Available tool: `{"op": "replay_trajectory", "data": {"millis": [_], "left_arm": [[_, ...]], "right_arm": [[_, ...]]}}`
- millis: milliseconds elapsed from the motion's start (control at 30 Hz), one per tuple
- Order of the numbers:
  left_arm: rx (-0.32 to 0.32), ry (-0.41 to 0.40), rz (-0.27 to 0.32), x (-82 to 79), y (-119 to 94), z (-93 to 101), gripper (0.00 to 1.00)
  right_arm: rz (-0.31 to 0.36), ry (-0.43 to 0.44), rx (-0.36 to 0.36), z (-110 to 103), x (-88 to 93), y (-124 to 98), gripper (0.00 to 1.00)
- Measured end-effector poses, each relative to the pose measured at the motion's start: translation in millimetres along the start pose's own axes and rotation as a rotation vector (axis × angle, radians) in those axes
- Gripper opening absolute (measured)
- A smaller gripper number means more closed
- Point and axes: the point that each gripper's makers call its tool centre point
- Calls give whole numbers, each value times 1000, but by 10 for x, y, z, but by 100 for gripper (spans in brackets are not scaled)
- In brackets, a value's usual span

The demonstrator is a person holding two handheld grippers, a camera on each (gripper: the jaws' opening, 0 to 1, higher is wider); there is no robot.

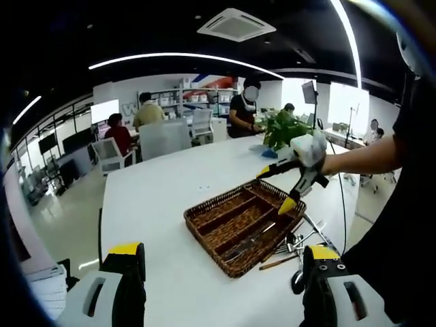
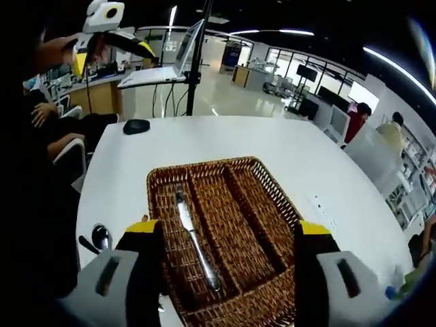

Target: Arrange the knives, forks, and spoons in their matching storage slots by inserting each utensil handle-first until every utensil is classified and aligned in the correct compartment

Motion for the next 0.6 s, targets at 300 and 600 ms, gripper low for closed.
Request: {"op": "replay_trajectory", "data": {"millis": [300, 600], "left_arm": [[-8, 14, 32, -124, 18, 123, 100], [-28, -9, 68, -150, 21, 150, 100]], "right_arm": [[60, 63, 102, 106, 20, -554, 99], [143, 181, 179, 96, 97, -1012, 99]]}}
Point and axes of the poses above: the point that each gripper's makers call its tool centre point, and the gripper's own axes: y roughly forward along the fingers, z roughly to its right, x roughly out of its underside, and after that the axes turned 10 degrees about y, right-handed
